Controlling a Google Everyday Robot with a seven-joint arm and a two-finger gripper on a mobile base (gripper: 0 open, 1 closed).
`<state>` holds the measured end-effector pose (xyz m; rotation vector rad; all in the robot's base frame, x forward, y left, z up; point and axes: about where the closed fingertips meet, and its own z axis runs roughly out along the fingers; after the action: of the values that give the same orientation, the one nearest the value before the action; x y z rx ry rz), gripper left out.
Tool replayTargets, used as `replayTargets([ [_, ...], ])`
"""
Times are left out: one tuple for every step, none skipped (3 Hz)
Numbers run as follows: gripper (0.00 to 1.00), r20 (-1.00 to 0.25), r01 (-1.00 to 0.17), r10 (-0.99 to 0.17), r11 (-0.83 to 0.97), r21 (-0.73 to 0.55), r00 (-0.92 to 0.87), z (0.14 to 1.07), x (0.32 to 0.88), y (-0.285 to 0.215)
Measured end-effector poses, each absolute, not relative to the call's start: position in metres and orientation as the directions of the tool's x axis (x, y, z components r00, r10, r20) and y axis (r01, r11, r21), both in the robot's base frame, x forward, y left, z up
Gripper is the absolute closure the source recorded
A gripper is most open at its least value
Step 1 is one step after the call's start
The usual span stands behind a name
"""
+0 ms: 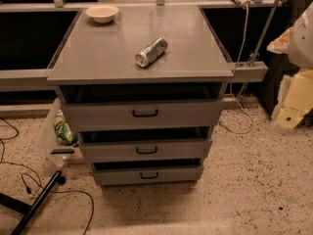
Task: Open middle drawer
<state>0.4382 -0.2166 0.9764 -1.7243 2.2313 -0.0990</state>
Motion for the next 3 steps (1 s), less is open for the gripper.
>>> replayTargets([
  [0.0,-0.207,-0.931,-0.953,0.27,-0.246,-0.221,0.976,0.438,-0.217],
  [0.0,-0.223,-0.923,-0.938,0.315,-0.221,-0.266,0.943,0.442,-0.211],
  [0.0,-0.302,-0.919,-0.901,0.367,-0.143,-0.313,0.876,0.439,-0.178],
])
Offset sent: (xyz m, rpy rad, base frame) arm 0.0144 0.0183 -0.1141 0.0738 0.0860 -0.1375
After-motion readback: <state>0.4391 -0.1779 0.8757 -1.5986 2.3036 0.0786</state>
